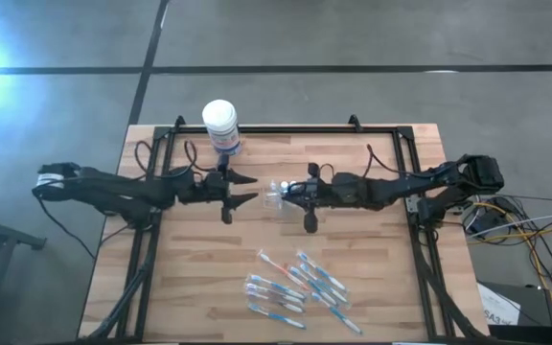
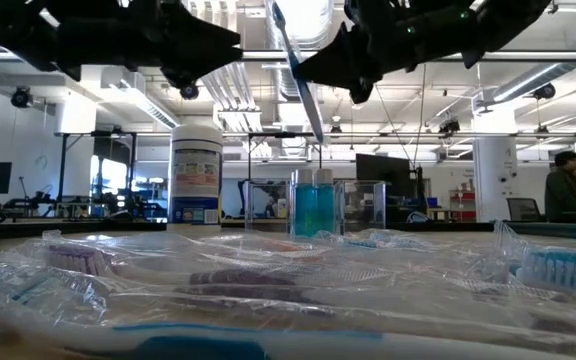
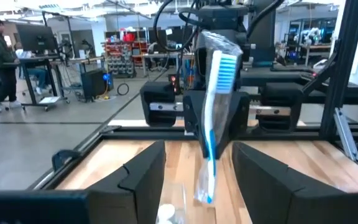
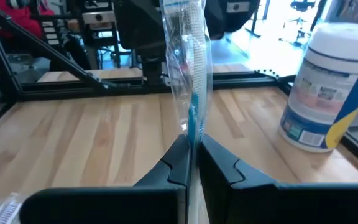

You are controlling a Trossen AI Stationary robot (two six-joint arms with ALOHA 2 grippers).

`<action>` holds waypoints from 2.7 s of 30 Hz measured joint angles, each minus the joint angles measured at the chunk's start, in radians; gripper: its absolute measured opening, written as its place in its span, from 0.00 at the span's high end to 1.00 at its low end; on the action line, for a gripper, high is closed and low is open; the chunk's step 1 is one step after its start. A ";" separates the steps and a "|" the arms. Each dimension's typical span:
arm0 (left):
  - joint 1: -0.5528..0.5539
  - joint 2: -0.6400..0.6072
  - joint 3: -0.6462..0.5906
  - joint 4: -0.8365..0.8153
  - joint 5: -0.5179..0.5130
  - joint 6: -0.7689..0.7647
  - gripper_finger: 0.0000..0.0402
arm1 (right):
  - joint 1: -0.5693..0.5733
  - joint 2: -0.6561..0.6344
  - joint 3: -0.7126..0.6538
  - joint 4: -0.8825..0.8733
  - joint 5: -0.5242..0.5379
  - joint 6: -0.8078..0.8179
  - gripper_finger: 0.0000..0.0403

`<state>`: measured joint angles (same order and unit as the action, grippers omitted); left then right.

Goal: Pick & Place toothbrushing station
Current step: Put the blue toothbrush in the transparent organizer

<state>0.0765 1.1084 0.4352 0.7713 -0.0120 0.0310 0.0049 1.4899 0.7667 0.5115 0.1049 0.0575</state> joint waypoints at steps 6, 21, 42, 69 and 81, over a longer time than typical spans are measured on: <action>0.000 0.073 0.055 0.052 0.000 0.000 0.52 | -0.007 0.000 0.023 -0.005 -0.001 -0.017 0.97; 0.007 0.201 0.185 0.049 0.024 0.014 0.52 | -0.010 0.000 0.047 -0.007 -0.002 -0.050 0.97; 0.016 0.233 0.219 0.049 0.082 0.039 0.86 | -0.013 0.000 0.047 -0.003 -0.004 -0.060 0.97; 0.083 -0.098 0.111 -0.207 0.131 0.060 0.98 | 0.015 -0.187 -0.045 -0.112 -0.012 0.016 0.62; 0.212 -0.088 0.004 -0.175 0.299 -0.044 0.98 | 0.042 -0.406 -0.412 0.204 -0.073 0.019 0.97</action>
<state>0.2882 1.0203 0.4395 0.5965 0.2872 -0.0128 0.0465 1.0843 0.3544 0.7151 0.0314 0.0762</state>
